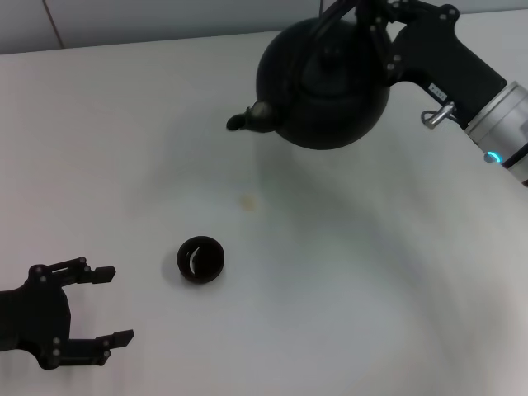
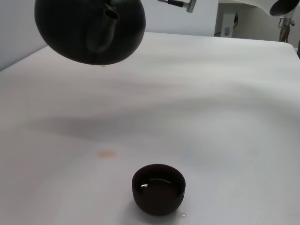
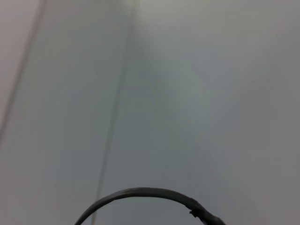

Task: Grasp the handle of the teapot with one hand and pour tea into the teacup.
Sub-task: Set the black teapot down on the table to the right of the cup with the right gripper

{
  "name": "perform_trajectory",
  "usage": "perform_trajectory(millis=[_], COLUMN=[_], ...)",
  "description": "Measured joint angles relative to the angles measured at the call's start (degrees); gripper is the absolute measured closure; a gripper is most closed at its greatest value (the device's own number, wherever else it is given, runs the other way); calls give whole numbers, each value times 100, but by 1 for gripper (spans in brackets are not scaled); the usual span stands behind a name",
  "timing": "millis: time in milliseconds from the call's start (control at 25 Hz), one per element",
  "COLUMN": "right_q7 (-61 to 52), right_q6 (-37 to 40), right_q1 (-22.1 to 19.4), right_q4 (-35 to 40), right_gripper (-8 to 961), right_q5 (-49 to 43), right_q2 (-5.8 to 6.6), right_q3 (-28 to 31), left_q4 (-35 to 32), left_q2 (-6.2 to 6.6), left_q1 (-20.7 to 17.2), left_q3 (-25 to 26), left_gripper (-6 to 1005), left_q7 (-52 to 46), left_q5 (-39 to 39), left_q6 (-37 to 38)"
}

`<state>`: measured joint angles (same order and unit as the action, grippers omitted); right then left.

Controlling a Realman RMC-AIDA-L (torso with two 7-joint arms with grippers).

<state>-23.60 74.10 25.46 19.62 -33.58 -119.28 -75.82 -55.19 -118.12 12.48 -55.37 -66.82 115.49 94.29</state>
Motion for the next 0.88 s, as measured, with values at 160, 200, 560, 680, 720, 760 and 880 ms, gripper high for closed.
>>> perform_trajectory(millis=[160,200,560,680,720,760,880], right_q7=[-665,-783,-985,-954,-953,-952,-947], right_q6=[-339,-431,-1203,-1291,-1328,-1363,-1486], right_q1=[-33,-38,-68,-68,-68,-68,-48], right_q4=[-6,-6,-87,-111,-112,-112,-116], right_gripper=[875,875,873,873,873,873,873], right_q5=[6,7,13,14,13,14,13], right_q2=[1,1,1,1,1,1,1], right_q3=[130,145,208,208,208,208,208], left_q4=[0,0,0,0,0,0,0], left_q2=[0,0,0,0,0,0,0], left_q1=[-3,-5,6,12,14,16,22], left_q3=[0,0,-19,-26,-26,-28,-35], left_gripper=[137,137,137,137,137,137,137], left_q7=[49,58,73,73,73,73,73], left_q5=[0,0,0,0,0,0,0], left_q6=[2,2,-7,-12,-12,-15,-21])
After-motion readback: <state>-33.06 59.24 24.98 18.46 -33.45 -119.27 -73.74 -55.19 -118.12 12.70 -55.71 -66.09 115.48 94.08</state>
